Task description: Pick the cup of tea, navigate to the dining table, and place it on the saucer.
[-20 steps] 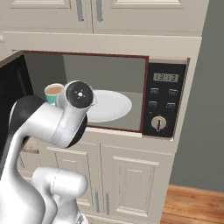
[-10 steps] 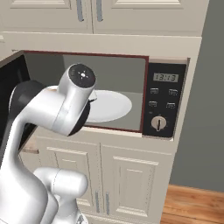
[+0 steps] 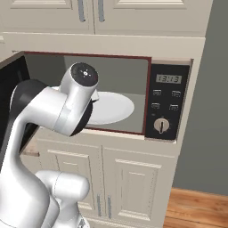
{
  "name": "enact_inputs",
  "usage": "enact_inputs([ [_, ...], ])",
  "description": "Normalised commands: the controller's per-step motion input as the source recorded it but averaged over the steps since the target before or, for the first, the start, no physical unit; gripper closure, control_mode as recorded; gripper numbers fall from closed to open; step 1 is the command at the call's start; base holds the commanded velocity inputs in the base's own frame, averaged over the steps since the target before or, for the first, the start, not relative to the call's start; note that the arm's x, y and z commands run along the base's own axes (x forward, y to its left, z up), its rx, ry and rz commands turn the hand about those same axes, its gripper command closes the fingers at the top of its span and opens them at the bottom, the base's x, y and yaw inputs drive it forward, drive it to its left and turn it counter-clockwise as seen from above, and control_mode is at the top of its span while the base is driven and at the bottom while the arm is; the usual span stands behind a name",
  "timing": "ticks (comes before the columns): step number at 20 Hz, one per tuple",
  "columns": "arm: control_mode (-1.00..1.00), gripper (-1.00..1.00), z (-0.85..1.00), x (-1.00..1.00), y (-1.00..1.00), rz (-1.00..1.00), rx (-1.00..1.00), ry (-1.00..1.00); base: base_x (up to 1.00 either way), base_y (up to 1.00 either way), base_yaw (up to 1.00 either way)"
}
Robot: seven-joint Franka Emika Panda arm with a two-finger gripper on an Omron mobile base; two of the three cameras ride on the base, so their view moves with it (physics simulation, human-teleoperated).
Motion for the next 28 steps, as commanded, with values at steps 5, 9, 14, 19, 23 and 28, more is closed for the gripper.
enact_inputs([
  [5,1.00,1.00,0.00,0.00,0.00,0.00,0.00,0.00,-0.43,0.00,0.00],
  [9,1.00,1.00,0.00,0.00,0.00,0.00,0.00,0.00,-0.71,-0.03,0.00],
  [14,1.00,1.00,0.00,0.00,0.00,0.00,0.00,0.00,-0.43,-0.05,-0.08],
  [19,1.00,1.00,0.00,0.00,0.00,0.00,0.00,0.00,0.00,-0.06,-0.77],
  [23,1.00,1.00,0.00,0.00,0.00,0.00,0.00,0.00,0.00,0.00,-0.90],
  [28,1.00,1.00,0.00,0.00,0.00,0.00,0.00,0.00,0.00,0.00,-0.94],
])
